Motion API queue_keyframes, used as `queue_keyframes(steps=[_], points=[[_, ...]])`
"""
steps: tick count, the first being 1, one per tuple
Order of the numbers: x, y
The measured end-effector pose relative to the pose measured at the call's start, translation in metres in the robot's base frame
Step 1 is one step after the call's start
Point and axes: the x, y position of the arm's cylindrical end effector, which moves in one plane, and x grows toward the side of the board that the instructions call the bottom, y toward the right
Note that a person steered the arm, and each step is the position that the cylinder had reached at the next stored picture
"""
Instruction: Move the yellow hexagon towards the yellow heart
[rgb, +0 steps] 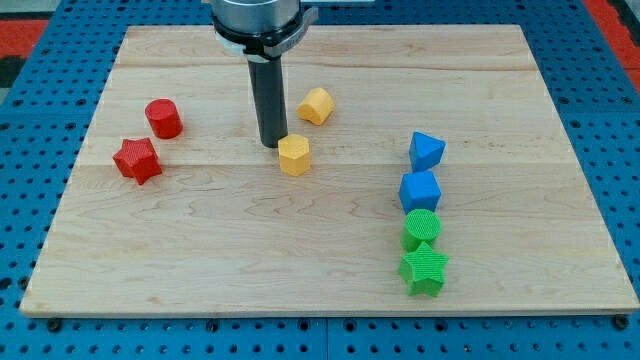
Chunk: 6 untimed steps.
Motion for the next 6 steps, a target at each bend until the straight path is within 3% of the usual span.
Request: queue_keyframes(steps=[3,4,6], points=[[0.125,0.005],[0.127,0.071],[0.048,0.014]])
